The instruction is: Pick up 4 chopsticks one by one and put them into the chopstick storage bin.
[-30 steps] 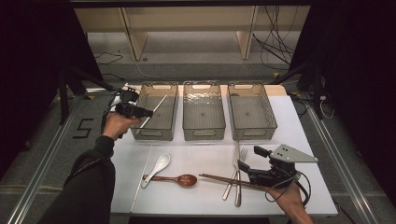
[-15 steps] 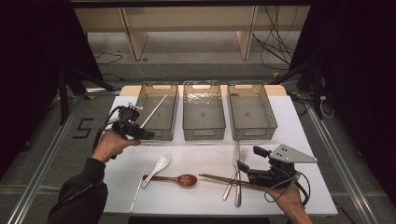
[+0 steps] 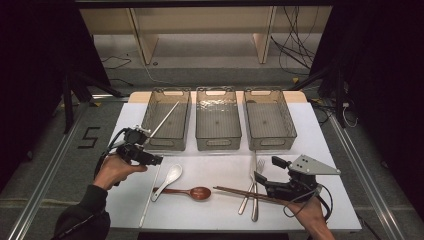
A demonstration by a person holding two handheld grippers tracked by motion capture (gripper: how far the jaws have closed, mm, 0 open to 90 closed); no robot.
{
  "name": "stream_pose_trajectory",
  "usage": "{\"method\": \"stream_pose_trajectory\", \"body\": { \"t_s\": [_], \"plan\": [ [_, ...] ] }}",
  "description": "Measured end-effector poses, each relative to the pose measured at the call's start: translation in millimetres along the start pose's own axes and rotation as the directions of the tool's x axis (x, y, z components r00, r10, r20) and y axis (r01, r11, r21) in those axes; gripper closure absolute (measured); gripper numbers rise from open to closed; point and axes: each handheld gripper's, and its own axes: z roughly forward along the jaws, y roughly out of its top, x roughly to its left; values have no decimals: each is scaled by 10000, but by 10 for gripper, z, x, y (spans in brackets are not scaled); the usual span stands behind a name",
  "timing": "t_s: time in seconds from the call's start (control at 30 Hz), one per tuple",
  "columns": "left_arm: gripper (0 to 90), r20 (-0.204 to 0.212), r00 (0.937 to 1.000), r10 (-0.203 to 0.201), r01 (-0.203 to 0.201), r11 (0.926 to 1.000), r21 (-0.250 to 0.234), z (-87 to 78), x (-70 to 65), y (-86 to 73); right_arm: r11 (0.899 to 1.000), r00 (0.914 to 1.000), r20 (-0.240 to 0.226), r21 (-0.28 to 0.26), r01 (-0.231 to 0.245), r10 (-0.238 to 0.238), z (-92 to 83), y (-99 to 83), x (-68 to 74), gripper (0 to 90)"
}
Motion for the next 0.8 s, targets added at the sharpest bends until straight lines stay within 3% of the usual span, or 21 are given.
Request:
{"method": "stream_pose_trajectory", "body": {
  "t_s": [0.43,0.8],
  "plan": [
    [161,-192,9998,51,-46,9996,272,-43,-80,-195,10000,10000,35,-47,13,-13,-5,2,-4,234],
    [173,-492,9987,-131,182,9942,1062,2,-115,-372,10000,10000,50,-40,28,-27,-3,3,-4,234]
  ]
}}
